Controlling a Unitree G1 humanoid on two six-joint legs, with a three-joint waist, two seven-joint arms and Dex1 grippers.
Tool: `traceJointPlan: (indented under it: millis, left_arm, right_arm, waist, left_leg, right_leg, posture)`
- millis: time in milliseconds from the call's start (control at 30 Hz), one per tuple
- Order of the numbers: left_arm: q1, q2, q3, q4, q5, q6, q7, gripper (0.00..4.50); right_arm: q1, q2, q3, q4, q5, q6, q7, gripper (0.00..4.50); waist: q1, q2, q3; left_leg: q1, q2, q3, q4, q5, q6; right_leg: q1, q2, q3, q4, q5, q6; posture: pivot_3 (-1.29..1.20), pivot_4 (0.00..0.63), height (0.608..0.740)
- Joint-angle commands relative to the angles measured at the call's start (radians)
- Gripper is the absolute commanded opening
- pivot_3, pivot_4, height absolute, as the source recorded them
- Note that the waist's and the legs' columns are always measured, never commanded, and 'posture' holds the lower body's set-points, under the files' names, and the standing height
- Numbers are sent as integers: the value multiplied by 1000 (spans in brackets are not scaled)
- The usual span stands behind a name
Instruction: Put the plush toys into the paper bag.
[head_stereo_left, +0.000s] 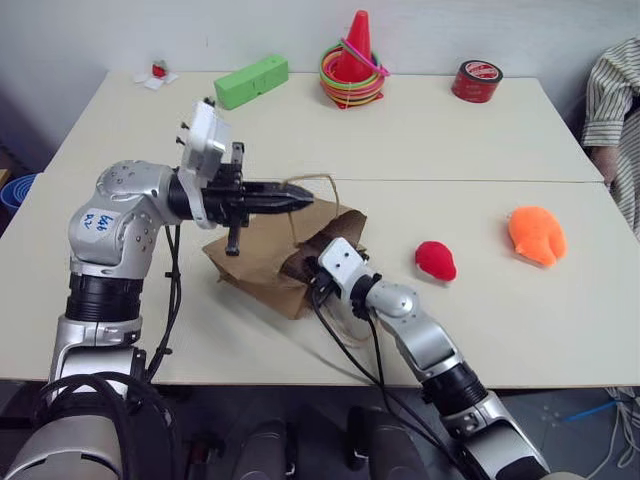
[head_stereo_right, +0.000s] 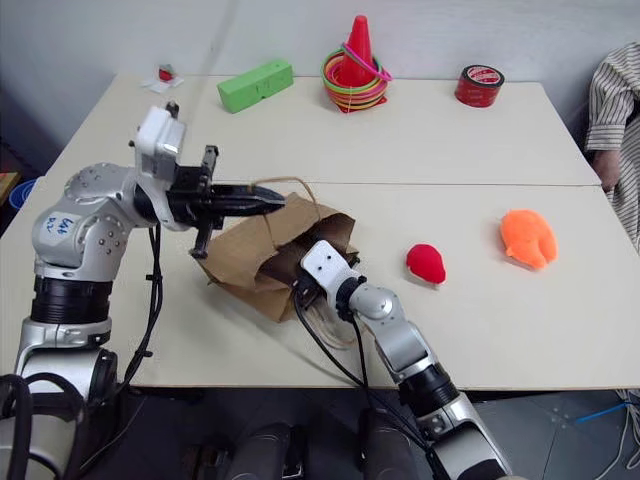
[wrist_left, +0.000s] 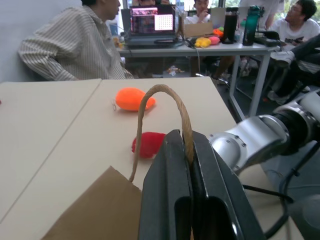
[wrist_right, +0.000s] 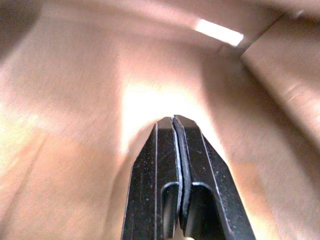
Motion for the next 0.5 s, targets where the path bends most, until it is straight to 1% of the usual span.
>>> traceJointPlan:
  millis: [33,133,233,333,433,500]
  left_arm:
    - [-61,-14,50,66,8,-62,37,0]
    - [-96,-12,61,98,-11,-50,30,0]
    - [-173,4,92,143,-57,11,18,0]
    - [-237,31,100,184,-62,24,-18,0]
    - [-267,49,91,185,-55,21,-60,0]
    - [-261,48,75,145,-47,10,-77,0]
  right_arm:
    - [48,-11,29,-38,-25,-12,17,31]
    - [72,-19,40,-42,-35,1,28,31]
    - [92,-53,64,-34,-67,1,56,31]
    - [98,-67,63,-29,-69,16,71,31]
    - [90,-67,52,-26,-67,24,78,31]
    - [83,-61,41,-27,-65,30,72,31]
  waist:
    - [0,0,0]
    - [-1,0,0]
    - [-1,-1,-1]
    - [-1,-2,-1]
    - [-1,-2,-1]
    - [-1,-2,-1]
  left_leg:
    - [0,0,0,0,0,0]
    - [0,0,0,0,0,0]
    - [0,0,0,0,0,0]
    - [1,0,0,0,0,0]
    - [2,0,1,0,0,0]
    - [2,0,1,0,0,0]
  right_leg:
    - [0,0,0,0,0,0]
    - [0,0,0,0,0,0]
    - [0,1,0,0,0,0]
    - [0,1,0,0,0,0]
    - [1,1,0,0,0,0]
    - [1,1,1,0,0,0]
  posture:
    - [0,150,740]
    - [0,150,740]
    - [0,150,740]
    - [0,150,740]
    - [0,150,740]
    - [0,150,740]
